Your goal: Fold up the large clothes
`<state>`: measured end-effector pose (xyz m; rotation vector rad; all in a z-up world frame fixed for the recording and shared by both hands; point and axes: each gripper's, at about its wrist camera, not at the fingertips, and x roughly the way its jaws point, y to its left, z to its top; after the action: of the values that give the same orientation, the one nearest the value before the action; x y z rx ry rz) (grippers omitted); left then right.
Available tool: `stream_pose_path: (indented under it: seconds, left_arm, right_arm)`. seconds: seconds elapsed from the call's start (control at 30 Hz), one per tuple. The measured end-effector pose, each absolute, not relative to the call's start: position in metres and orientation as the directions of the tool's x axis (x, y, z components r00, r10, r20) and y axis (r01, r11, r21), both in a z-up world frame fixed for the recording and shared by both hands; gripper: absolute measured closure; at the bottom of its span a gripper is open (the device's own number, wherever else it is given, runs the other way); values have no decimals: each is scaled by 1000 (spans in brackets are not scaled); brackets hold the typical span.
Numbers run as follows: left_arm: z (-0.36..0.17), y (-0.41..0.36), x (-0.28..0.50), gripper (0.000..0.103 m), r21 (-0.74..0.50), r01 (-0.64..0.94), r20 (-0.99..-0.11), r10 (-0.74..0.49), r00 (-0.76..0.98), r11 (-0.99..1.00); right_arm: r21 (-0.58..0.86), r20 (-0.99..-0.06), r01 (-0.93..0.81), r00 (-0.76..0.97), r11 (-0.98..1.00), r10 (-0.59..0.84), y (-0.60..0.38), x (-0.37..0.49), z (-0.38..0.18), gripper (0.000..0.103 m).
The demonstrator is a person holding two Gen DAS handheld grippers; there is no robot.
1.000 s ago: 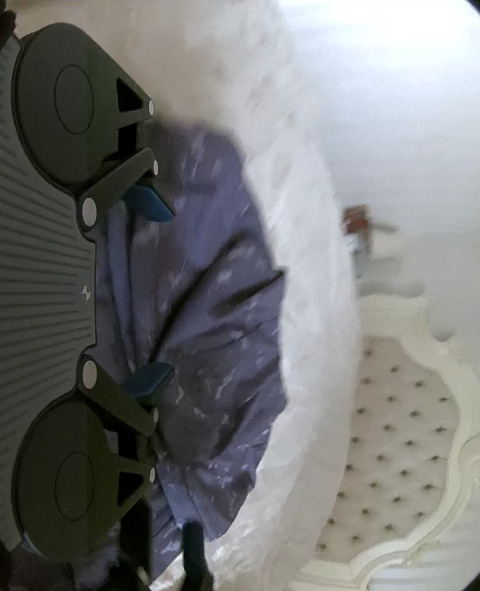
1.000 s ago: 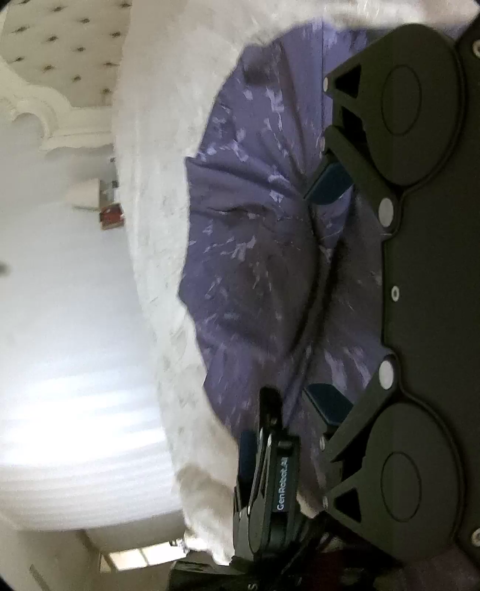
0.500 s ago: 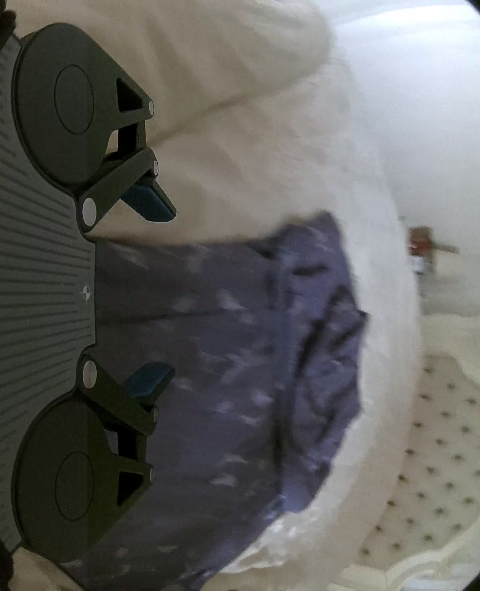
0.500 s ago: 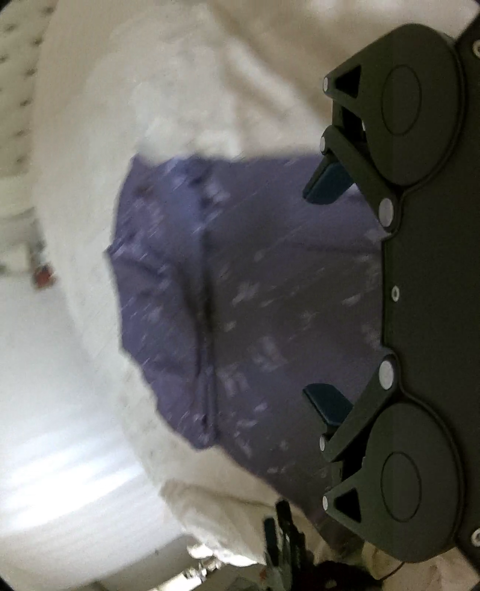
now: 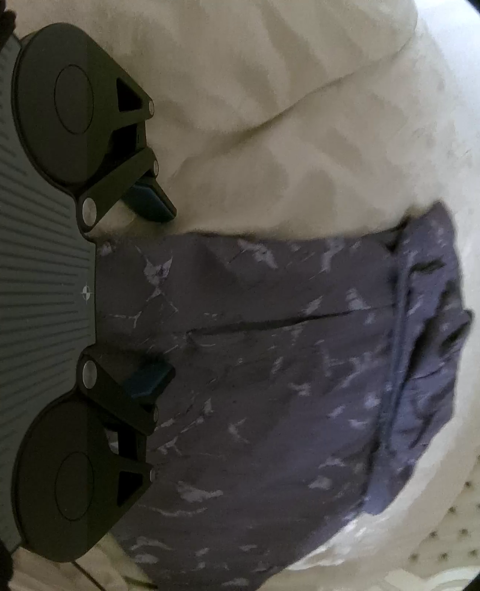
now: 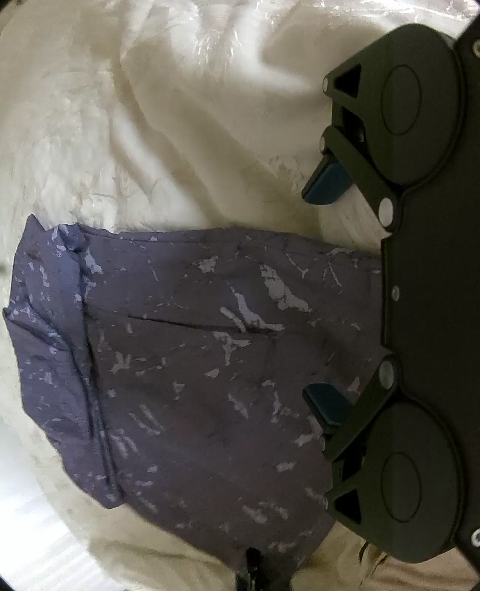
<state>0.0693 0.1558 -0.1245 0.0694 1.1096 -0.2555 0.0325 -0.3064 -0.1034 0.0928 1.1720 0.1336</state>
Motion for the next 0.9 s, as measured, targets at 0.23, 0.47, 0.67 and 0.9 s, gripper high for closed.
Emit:
stream_pose_path:
  seconds: [0.23,0.47,0.67,0.9]
  left_arm:
    - [-138,153,76,15,-98,259,-910,-192,367,961]
    - [-141,153,80,11,-125,277,-916,-217,336,953]
    - [-139,155,76,24,-179,297,-906,-275,321,938]
    - [-127,167,63,78,-257,268,-861,-346,373,929]
  right_arm:
    - [152,-930,-103,322,983,178,-300,46,-124,0]
    - [225,-927,-157,270,962,261,-293,49,-135,0]
    - [302,-899,-142,287,943,331,-299,46,-132,10]
    - [379,-871,-70,310,923,381,-317,38,-130,74]
